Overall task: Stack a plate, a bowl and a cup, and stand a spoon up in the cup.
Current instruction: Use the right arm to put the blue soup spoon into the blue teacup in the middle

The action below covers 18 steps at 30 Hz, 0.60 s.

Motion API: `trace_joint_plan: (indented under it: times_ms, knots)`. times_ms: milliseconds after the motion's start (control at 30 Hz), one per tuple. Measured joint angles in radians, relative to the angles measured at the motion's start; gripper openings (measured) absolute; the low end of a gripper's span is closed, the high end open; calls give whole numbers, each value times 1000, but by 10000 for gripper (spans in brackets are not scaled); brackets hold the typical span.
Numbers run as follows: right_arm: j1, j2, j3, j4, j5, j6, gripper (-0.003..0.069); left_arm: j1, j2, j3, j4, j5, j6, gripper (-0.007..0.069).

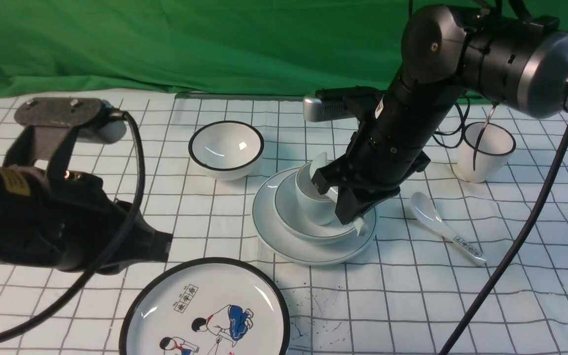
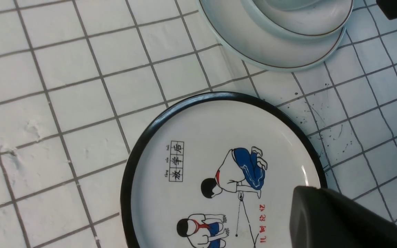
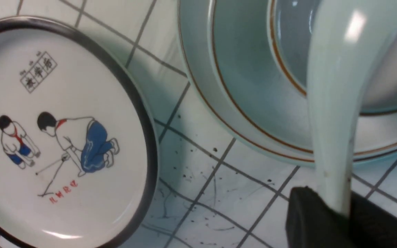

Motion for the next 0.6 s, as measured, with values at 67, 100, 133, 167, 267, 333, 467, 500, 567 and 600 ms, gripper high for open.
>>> trace_joint_plan:
  times_ms: [67,100,133,167,267,333,467,500,567,600]
  knots:
    - [0,0,0,0,-2,0,109,0,0,0,0,0,0,1]
    - [0,0,0,0,-6,0,121,0,0,0,0,0,1,1]
    - [0,0,0,0,-7,0,133,0,0,0,0,0,1,1]
    - [0,0,0,0,-7,0,142,0,0,0,0,0,1,1]
    - [0,0,0,0,-7,0,168,0,0,0,0,0,1,1]
    - [0,0,0,0,-7,0,208,0,0,0,0,0,1,1]
    - [0,0,-24,-1,-6,0,270,0,0,0,0,0,3,1]
    - [0,0,-42,-1,-5,0,279,0,0,0,0,-1,3,1]
    - [0,0,-64,-1,-5,0,291,0,0,0,0,-1,3,1]
    - [0,0,-94,-2,-4,0,306,0,0,0,0,-1,3,1]
